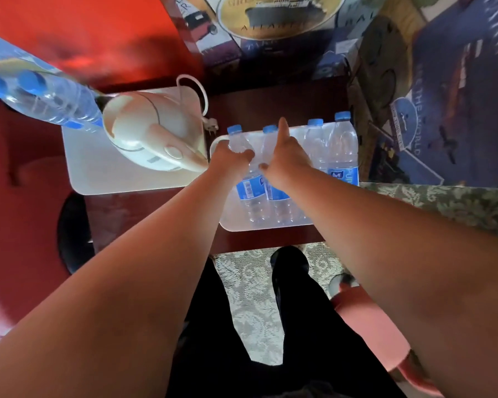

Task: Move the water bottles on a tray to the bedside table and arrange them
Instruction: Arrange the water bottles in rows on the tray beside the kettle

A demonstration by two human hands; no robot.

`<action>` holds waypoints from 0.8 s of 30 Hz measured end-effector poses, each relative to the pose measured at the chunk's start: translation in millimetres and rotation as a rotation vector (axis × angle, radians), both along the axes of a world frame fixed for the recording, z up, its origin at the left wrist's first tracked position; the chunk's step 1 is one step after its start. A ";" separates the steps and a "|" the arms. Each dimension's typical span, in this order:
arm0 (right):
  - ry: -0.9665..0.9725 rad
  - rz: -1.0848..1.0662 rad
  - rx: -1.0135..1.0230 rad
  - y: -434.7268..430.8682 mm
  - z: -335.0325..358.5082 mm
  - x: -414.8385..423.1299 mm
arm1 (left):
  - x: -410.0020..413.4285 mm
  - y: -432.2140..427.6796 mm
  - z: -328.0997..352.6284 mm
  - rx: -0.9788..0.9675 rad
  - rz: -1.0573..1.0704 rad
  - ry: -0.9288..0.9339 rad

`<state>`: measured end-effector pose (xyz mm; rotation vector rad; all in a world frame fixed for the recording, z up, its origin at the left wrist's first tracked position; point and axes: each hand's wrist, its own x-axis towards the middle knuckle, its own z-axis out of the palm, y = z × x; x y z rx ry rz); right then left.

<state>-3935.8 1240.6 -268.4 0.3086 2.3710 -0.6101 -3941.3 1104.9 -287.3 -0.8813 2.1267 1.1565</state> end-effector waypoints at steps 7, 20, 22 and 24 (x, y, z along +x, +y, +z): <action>0.038 -0.064 -0.217 31.6 34.9 23.2 | 27.7 -3.1 52.5 -0.011 -0.241 0.031; 0.130 0.080 -0.473 -55.9 164.2 42.7 | 100.1 -120.6 186.6 0.138 -0.055 0.305; 0.138 0.126 -0.512 -91.5 177.0 41.3 | 103.7 -156.9 199.7 0.033 -0.059 0.354; 0.170 0.179 -0.539 -130.3 186.3 39.2 | 103.5 -195.0 210.7 -0.055 -0.034 0.360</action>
